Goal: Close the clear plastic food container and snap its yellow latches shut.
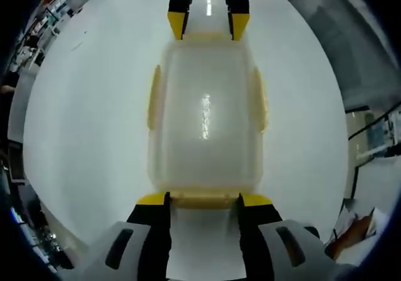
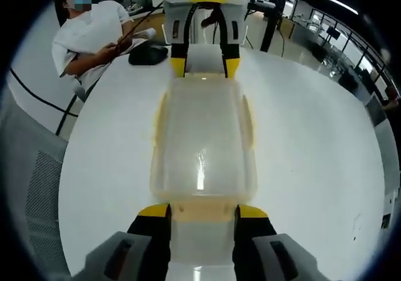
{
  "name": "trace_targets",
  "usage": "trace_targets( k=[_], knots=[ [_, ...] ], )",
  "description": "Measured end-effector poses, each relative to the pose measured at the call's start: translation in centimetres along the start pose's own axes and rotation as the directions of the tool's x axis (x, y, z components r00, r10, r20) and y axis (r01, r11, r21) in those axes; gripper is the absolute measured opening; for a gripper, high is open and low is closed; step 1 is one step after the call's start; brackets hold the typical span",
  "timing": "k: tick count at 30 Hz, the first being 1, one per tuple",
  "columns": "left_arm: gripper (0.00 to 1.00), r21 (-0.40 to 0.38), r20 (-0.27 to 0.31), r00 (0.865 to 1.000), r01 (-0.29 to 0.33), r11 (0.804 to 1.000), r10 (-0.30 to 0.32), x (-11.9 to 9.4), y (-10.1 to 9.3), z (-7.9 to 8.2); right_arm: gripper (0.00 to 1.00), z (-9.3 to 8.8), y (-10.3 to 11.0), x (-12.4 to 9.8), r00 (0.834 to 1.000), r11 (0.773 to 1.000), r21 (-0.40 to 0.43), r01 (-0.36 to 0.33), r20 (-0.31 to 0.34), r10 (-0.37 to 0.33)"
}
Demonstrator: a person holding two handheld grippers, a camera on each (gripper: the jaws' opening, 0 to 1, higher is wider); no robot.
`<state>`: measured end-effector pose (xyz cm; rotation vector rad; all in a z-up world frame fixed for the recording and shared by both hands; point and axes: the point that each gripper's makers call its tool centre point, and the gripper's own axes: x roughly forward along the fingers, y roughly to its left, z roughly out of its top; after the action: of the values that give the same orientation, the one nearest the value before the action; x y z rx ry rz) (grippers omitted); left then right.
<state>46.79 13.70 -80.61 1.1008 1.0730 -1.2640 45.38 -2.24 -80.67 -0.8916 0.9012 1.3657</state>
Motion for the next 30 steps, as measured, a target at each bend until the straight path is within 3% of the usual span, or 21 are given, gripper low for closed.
trace_targets(
  k=[19, 30],
  knots=[
    [0.37, -0.043, 0.005, 1.000, 0.004, 0.999, -0.004, -0.2, -0.9, -0.3, 0.34, 0.2, 0.8, -0.3, 1.000, 1.000, -0.011, -0.025, 0.005, 0.025],
    [0.37, -0.042, 0.017, 1.000, -0.011, 0.999, 0.012, -2.5, -0.7, 0.5, 0.35, 0.6, 0.6, -2.0, 0.999, 1.000, -0.007, -0.016, 0.031, 0.016]
  ],
)
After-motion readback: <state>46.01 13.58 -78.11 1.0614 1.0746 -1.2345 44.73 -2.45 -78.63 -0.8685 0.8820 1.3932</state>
